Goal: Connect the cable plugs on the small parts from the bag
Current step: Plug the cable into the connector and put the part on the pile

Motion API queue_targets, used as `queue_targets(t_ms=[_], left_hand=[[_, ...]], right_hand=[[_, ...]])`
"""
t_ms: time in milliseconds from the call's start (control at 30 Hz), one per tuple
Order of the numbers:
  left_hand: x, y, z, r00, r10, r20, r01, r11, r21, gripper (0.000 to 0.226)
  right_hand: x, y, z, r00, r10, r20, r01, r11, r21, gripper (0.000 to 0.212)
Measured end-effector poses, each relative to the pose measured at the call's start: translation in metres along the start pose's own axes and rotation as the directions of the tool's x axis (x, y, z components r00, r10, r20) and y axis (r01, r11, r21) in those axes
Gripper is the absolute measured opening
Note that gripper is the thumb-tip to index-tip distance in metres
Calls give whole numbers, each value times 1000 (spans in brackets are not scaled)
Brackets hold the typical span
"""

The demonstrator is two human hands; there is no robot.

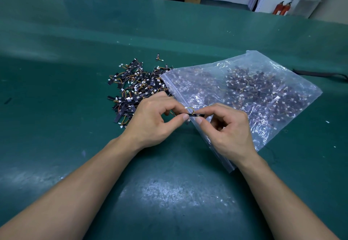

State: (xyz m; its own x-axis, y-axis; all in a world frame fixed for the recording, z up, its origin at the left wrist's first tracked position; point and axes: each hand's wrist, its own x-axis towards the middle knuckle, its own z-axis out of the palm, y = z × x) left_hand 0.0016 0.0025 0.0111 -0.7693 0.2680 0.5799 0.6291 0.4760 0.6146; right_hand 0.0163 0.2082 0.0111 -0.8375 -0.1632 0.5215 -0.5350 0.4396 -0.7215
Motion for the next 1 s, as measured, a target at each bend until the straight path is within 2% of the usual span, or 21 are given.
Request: queue_targets(t_ms=[200, 300, 400, 567, 767, 900, 1000], left_hand=[[-2, 1, 2, 1000, -1, 16, 1, 1000, -31, 1], [-2, 1, 2, 999, -5, 33, 7, 999, -48, 9], [-1, 2, 2, 1000, -12, 27, 13, 999, -42, 3], [-1, 3, 0, 999, -4, 39, 5, 1000, -24, 16], [-1, 2, 1, 998, -31, 56, 33, 999, -31, 1], [-1, 3, -1, 999, -28, 44, 29, 999, -17, 13], [-1, 4, -2, 999, -31, 30, 31, 999, -13, 11]], right_hand=[[0, -1, -1, 999, 27, 17, -27, 1000, -3, 5], [0, -2, -1, 1000, 22, 4, -22, 1000, 12, 8], [0, -2, -1, 1000, 20, -7, -20, 1000, 12, 12], [-1, -1, 0, 999, 44, 11, -44, 999, 20, 5], [0, -1, 1, 1000, 26, 15, -25, 999, -30, 6], [-1, -1, 2, 999, 53, 13, -53, 999, 0, 5], [-1, -3, 3, 998, 70, 2, -70, 997, 27, 7]])
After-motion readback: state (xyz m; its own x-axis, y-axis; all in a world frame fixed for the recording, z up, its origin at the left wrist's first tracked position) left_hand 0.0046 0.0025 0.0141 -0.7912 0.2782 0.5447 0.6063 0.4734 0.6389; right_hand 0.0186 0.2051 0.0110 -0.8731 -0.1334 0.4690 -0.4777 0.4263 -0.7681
